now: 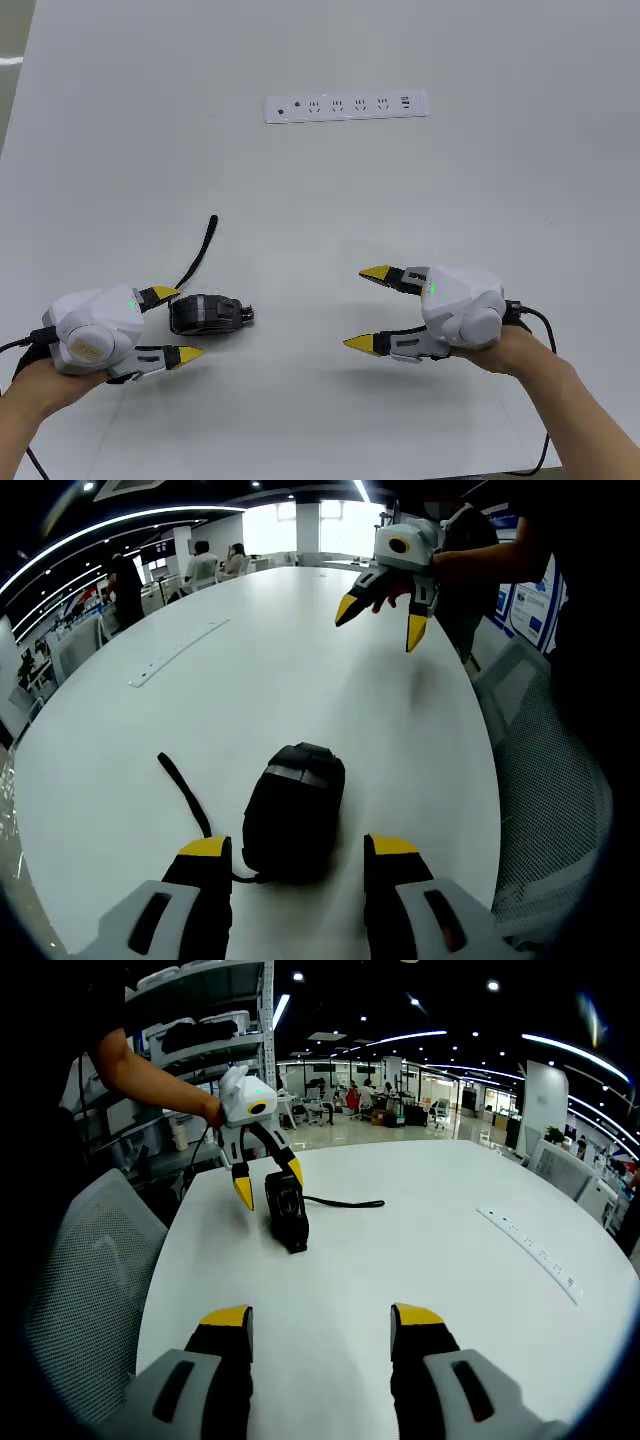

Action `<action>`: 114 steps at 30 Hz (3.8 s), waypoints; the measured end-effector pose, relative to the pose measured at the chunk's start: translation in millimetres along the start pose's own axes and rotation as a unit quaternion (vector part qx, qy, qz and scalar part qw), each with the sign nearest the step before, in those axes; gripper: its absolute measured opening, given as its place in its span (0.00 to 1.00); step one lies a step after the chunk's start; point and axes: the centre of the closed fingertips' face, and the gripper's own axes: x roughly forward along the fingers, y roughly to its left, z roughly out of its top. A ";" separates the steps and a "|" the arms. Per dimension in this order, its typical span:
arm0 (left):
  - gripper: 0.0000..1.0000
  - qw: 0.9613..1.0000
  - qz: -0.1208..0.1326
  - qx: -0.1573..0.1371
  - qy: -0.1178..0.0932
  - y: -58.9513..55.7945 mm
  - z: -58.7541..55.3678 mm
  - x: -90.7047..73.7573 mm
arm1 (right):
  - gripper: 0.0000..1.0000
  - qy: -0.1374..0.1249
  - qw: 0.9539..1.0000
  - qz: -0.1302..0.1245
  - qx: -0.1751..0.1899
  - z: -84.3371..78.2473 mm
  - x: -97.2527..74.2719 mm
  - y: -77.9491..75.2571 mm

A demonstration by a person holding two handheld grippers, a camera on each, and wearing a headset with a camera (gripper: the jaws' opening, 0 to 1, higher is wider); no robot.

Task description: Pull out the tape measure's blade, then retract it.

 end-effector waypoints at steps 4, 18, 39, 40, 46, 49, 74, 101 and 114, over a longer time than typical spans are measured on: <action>0.45 1.000 -0.003 0.004 0.003 0.7 -0.6 0.5 | 0.53 0.001 1.000 0.003 -0.003 0.2 4.0 -0.3; 0.32 0.997 -0.020 0.066 0.043 6.5 -9.5 13.7 | 0.45 0.007 0.998 0.045 -0.035 17.7 57.1 5.6; 0.29 0.996 -0.031 0.071 0.045 5.5 -11.5 13.5 | 0.33 0.011 0.994 0.090 -0.064 29.5 112.9 27.8; 0.29 0.996 -0.032 0.072 0.045 5.5 -11.6 13.5 | 0.32 0.011 0.994 0.091 -0.065 29.8 115.2 28.8; 0.29 0.996 -0.036 0.067 0.041 5.8 -11.8 12.9 | 0.28 0.017 0.992 0.103 -0.076 28.7 131.4 34.5; 0.29 0.996 -0.037 0.066 0.040 5.7 -11.6 12.8 | 0.26 0.020 0.991 0.107 -0.082 29.2 137.0 35.6; 0.29 0.996 -0.042 0.068 0.030 6.1 -12.2 14.5 | 0.13 0.035 0.984 0.130 -0.117 21.2 162.6 40.2; 0.29 0.996 -0.041 0.070 0.029 6.2 -11.6 13.5 | 0.10 0.061 0.982 0.131 -0.124 18.2 160.0 37.8; 0.29 0.996 -0.041 0.070 0.030 5.9 -11.7 12.9 | 0.10 0.065 0.981 0.129 -0.129 16.5 155.0 36.3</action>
